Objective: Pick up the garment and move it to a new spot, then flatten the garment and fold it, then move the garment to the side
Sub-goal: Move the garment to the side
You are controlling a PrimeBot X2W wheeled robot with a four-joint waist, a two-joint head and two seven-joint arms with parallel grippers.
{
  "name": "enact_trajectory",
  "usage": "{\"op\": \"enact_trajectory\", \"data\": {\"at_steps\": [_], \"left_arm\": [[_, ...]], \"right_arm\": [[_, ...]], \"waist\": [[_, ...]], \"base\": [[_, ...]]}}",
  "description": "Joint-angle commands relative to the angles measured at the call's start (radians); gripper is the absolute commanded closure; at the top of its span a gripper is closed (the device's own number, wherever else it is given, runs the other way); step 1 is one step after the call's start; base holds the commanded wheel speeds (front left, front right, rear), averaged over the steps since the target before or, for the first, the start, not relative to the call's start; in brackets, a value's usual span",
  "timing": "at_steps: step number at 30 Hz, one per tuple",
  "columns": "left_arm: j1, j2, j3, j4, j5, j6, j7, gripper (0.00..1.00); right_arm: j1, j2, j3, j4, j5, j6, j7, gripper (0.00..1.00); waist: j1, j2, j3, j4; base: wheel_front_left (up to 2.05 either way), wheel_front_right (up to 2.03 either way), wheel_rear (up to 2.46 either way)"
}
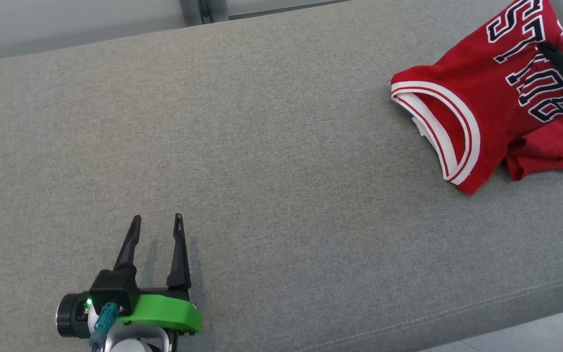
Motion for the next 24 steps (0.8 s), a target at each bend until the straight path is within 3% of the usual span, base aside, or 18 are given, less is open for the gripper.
{"op": "enact_trajectory", "data": {"at_steps": [1, 10, 11, 12, 13, 14, 18, 24], "left_arm": [[0.004, 0.004, 0.001, 0.0, -0.007, 0.011, -0.003, 0.0], [-0.013, 0.004, -0.002, 0.021, 0.026, -0.003, -0.003, 0.0], [-0.012, 0.004, -0.005, 0.031, 0.033, -0.005, -0.003, 0.0], [-0.012, 0.004, -0.006, 0.043, 0.04, -0.008, -0.003, 0.0], [-0.011, 0.004, -0.007, 0.053, 0.046, -0.012, -0.003, 0.0], [-0.012, 0.004, -0.005, 0.06, 0.049, -0.013, -0.003, 0.0], [-0.015, 0.004, 0.008, 0.073, 0.052, -0.015, -0.003, 0.0], [0.017, 0.004, 0.031, 0.064, 0.055, -0.02, -0.003, 0.0]], "right_arm": [[-0.001, -0.009, -0.013, 0.012, -0.005, -0.001, 0.012, 1.0], [0.022, -0.049, -0.094, 0.122, -0.073, -0.001, 0.028, 1.0], [0.015, -0.056, -0.1, 0.151, -0.112, -0.001, 0.002, 0.84], [0.008, -0.055, -0.101, 0.176, -0.148, -0.001, -0.023, 0.79], [0.003, -0.046, -0.109, 0.21, -0.179, -0.001, -0.051, 0.64], [-0.003, -0.034, -0.117, 0.244, -0.214, -0.001, -0.078, 0.03], [-0.004, -0.004, -0.14, 0.34, -0.298, -0.001, -0.155, 0.0], [0.02, 0.057, -0.192, 0.412, -0.364, -0.001, -0.369, 0.0]], "waist": [[0.0, -0.0001, -0.001, 0.003], [0.0, -0.0001, 0.011, 0.026], [0.0, -0.0001, 0.012, 0.029], [0.0, -0.0001, 0.012, 0.032], [0.0, -0.0001, 0.01, 0.035], [0.0, -0.0001, 0.009, 0.038], [0.0, -0.0001, 0.004, 0.053], [0.0, -0.0001, -0.007, 0.068]], "base": [[0.0, 0.0, 0.0], [0.0, 0.0, 0.0], [0.0, 0.0, 0.0], [0.0, 0.0, 0.0], [0.0, 0.0, 0.0], [0.0, 0.0, 0.0], [0.0, 0.0, 0.0], [0.0, 0.0, 0.0]]}}
